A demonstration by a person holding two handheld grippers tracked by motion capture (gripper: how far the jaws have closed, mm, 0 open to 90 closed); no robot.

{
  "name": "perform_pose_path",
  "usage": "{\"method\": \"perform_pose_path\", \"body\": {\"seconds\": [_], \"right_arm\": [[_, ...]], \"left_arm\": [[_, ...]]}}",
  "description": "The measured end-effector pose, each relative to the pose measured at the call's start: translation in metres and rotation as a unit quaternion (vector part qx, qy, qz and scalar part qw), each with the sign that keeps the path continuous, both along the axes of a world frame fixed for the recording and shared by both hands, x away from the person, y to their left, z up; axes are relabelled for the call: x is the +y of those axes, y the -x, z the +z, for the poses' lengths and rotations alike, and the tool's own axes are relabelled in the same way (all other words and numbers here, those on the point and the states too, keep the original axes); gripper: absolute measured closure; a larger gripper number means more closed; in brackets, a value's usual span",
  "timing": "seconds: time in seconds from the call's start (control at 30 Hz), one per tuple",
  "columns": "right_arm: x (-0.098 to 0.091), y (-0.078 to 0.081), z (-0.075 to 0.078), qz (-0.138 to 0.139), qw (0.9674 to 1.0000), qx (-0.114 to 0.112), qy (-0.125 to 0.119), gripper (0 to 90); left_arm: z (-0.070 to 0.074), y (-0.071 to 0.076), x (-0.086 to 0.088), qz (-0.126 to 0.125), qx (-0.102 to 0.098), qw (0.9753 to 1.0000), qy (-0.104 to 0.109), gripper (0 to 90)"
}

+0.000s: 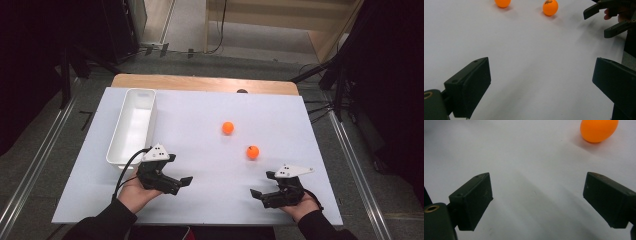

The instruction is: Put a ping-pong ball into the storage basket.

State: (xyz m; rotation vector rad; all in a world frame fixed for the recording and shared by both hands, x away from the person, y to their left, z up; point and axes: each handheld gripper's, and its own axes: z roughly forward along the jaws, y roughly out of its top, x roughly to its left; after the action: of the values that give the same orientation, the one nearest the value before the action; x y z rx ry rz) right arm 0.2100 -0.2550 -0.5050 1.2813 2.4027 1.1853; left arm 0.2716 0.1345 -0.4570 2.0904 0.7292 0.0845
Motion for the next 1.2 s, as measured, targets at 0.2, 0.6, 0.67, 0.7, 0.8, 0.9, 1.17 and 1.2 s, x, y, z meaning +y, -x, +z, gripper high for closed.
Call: {"method": "perform_pose_path", "body": {"seconds": [0.2, 0.6, 0.67, 0.7, 0.8, 0.9, 1.17, 1.2], "right_arm": [[0.0, 0.0, 0.0, 0.0, 1.0, 0.001, 0.002, 7.3], [0.001, -0.001, 0.0, 0.002, 1.0, 0.004, 0.0, 7.3], [0.001, -0.001, -0.001, 0.0, 1.0, 0.002, -0.001, 7.3], [0.001, -0.001, -0.001, -0.002, 1.0, 0.002, -0.003, 7.3], [0.002, -0.002, -0.001, -0.007, 1.0, 0.003, -0.002, 7.3], [0.001, -0.002, -0.002, -0.005, 1.0, 0.003, -0.001, 7.3], [0.002, -0.001, -0.001, -0.005, 1.0, 0.003, -0.004, 7.3], [0.002, -0.001, -0.001, -0.005, 1.0, 0.004, -0.004, 7.3]], "left_arm": [[-0.001, -0.004, -0.003, 0.0, 0.0, 1.0, 0.0, 2.2], [-0.004, -0.014, -0.009, 0.001, 0.003, 1.0, -0.002, 2.2], [-0.004, -0.016, -0.011, 0.003, 0.002, 1.0, -0.001, 2.2], [-0.004, -0.016, -0.011, 0.003, 0.003, 1.0, 0.001, 2.2], [-0.005, -0.018, -0.012, 0.003, 0.005, 1.0, 0.0, 2.3], [-0.006, -0.019, -0.011, 0.004, 0.005, 1.0, 0.0, 2.3], [-0.009, -0.024, -0.017, 0.001, 0.005, 1.0, 0.001, 2.7], [-0.009, -0.025, -0.019, 0.0, 0.004, 1.0, -0.001, 2.7]]}}
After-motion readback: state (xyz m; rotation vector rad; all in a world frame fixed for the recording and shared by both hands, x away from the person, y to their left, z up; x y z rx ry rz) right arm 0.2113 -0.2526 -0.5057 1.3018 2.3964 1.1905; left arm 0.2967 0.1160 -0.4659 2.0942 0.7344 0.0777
